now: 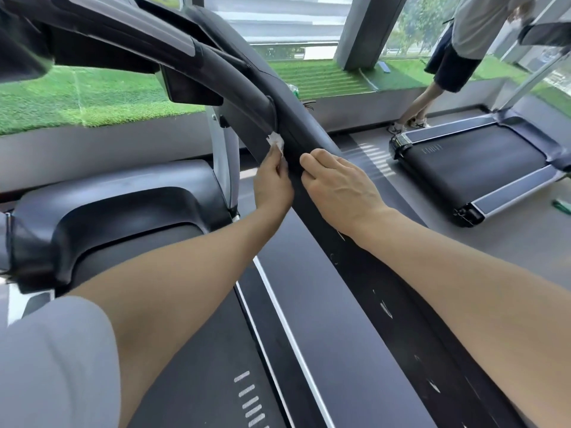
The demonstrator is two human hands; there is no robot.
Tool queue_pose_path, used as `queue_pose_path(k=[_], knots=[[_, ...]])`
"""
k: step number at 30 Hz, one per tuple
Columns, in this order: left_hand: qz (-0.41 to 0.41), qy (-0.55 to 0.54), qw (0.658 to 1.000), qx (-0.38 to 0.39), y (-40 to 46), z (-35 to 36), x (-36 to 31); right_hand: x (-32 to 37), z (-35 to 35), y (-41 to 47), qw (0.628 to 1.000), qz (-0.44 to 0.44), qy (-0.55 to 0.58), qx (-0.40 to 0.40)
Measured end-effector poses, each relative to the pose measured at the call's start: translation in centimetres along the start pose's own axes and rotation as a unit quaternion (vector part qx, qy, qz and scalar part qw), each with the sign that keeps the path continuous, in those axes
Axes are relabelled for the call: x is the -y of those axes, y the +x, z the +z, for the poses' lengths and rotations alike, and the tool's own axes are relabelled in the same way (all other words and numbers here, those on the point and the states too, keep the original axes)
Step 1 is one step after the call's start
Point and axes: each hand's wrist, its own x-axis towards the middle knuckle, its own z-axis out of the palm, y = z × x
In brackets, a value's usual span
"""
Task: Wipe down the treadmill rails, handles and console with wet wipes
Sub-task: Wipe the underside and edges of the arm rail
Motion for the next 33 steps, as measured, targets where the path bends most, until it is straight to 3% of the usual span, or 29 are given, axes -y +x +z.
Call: queue_pose_path(k=[7,13,19,25,27,31,33], knots=[[0.103,0.009,0.990,0.098,-5.5,-0.3,2.1,0.2,0.1,-0.2,1.000,0.014,0.013,-0.020],[0.032,0.030,0.998,0.045,0.4,-0.8,1.2,0.1,0.2,-0.4,1.000,0.004,0.003,-0.018],[0.105,0.016,0.988,0.113,-6.2,0.1,2.7,0.2,0.4,-0.3,1.000,0.015,0.018,-0.019],[0.039,0.041,0.998,0.032,0.9,-0.7,1.2,0.2,0.4,-0.5,0.999,0.021,0.015,-0.026],[0.037,0.050,0.998,0.029,-0.7,-0.4,1.6,0.2,0.3,-0.5,0.999,0.016,0.014,-0.026],[0.070,-0.004,0.993,0.100,-8.5,1.3,3.7,0.2,0.6,-0.6,1.000,-0.007,-0.006,-0.011],[0.073,-0.024,0.993,0.091,-7.9,1.7,4.0,0.2,0.7,-0.7,1.000,-0.012,-0.017,-0.011]])
